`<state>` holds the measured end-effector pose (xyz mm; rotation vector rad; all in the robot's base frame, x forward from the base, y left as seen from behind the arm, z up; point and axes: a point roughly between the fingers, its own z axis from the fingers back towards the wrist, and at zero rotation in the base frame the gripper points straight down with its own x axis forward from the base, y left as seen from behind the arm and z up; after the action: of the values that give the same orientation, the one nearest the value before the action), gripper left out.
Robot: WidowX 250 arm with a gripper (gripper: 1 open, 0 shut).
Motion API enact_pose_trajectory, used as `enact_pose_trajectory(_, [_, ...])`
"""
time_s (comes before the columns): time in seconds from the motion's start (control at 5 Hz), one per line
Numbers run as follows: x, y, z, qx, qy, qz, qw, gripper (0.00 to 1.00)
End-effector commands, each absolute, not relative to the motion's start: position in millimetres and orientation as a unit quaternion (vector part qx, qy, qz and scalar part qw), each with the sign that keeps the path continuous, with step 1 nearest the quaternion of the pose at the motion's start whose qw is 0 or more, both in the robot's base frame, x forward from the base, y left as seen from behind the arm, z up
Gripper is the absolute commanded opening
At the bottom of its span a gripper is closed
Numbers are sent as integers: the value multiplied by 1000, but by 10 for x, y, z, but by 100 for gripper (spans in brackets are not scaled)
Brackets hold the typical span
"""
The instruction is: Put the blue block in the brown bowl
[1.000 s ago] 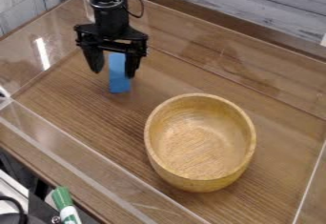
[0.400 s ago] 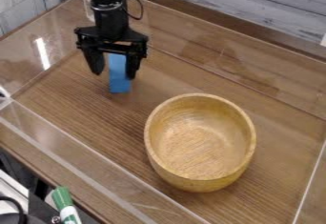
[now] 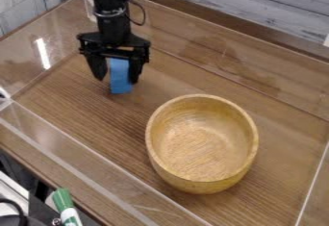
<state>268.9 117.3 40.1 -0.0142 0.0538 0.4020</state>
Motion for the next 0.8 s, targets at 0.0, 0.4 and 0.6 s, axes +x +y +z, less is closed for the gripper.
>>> enact_pose_trajectory(0.0, [2801, 1209, 490, 0, 0, 199, 980, 100])
enact_pose_trajectory(0.4, [2809, 1202, 435, 2, 4, 200, 980, 0])
enact_pose_trajectory(0.6, [2765, 1205, 507, 9, 4, 195, 981, 0])
